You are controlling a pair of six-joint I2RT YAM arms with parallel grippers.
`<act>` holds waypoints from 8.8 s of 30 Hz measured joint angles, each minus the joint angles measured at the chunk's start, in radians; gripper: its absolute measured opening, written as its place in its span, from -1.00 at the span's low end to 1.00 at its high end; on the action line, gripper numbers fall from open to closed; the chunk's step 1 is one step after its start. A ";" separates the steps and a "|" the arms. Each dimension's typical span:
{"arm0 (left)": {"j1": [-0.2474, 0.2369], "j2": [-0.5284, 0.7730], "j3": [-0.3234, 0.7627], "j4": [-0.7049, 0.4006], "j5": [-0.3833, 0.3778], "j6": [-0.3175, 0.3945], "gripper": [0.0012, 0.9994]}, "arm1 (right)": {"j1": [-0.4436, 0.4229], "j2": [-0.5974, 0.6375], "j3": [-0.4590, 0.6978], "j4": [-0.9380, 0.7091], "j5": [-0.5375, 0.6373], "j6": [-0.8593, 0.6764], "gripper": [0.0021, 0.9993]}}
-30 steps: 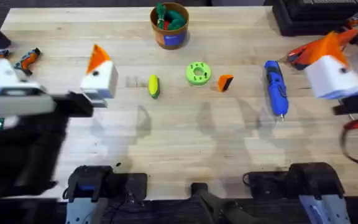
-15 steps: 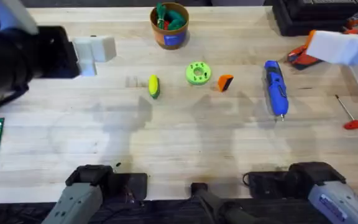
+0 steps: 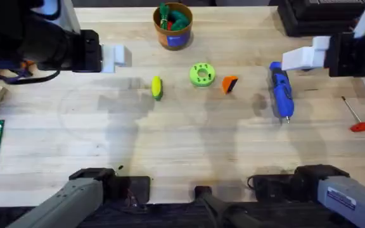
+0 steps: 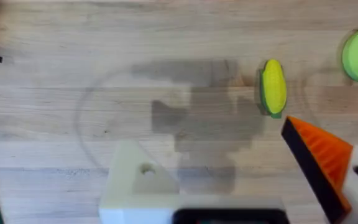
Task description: Pick up the gripper from the table and insert it into the empty holder that is missing its gripper. Then pick up a screw, insert it into the mounting hole, and use the screwdriver to tighten it. Finally, clean up the table by picking up the vegetable and placing it into the bucket.
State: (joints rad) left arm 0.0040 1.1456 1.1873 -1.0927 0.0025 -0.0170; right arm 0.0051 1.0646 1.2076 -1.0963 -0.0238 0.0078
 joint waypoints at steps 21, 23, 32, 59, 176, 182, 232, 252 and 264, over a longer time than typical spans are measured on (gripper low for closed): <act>-0.120 0.161 0.000 -0.022 0.031 -0.092 0.97 | 0.000 0.030 0.000 -0.001 0.000 0.000 0.98; -0.153 0.191 0.000 -0.018 0.031 -0.114 0.97 | 0.000 0.030 0.000 -0.001 0.000 0.000 0.98; -0.271 0.352 0.000 0.069 0.030 -0.229 0.97 | 0.000 0.031 0.000 -0.001 0.000 0.000 0.99; -0.290 0.642 0.000 0.214 0.029 -0.261 0.97 | 0.000 0.030 0.000 -0.001 0.000 0.000 0.99; -0.132 -0.277 -0.245 0.466 -0.173 -0.155 0.97 | 0.000 0.031 0.000 -0.001 0.000 0.000 0.99; -0.070 -0.446 -0.456 0.653 -0.064 -0.155 0.97 | 0.000 0.030 0.000 -0.001 0.000 0.000 0.98; -0.024 -1.140 -1.172 1.060 0.330 -0.029 0.97 | 0.000 0.030 0.001 -0.001 0.000 0.000 0.99; -0.024 -1.140 -1.172 0.991 0.953 0.144 0.97 | 0.000 0.031 0.000 -0.001 0.000 0.000 0.98; -0.024 -1.140 -1.172 0.954 1.193 0.145 0.97 | 0.000 0.030 0.000 -0.001 0.000 0.000 0.99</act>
State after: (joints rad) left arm -0.0196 0.0055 0.0151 -0.1387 1.1950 0.1284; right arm 0.0051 1.0950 1.2079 -1.0977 -0.0238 0.0078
